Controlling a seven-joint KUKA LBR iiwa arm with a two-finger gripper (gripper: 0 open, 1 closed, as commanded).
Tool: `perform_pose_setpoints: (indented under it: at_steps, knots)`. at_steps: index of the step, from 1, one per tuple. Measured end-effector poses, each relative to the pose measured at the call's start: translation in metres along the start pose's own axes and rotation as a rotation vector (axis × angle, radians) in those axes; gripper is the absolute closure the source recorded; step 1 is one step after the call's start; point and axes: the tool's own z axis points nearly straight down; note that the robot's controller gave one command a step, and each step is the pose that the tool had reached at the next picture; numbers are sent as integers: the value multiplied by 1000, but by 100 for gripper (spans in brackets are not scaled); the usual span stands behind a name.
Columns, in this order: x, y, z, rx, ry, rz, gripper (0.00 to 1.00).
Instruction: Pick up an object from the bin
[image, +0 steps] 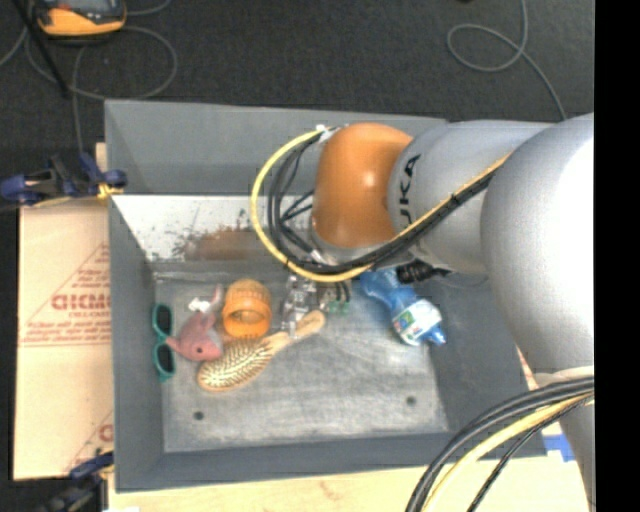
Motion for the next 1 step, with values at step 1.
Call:
perform_pose_setpoints:
  at_steps: [1]
  knots:
    - [-3,8,-69,0,-4,-29,100]
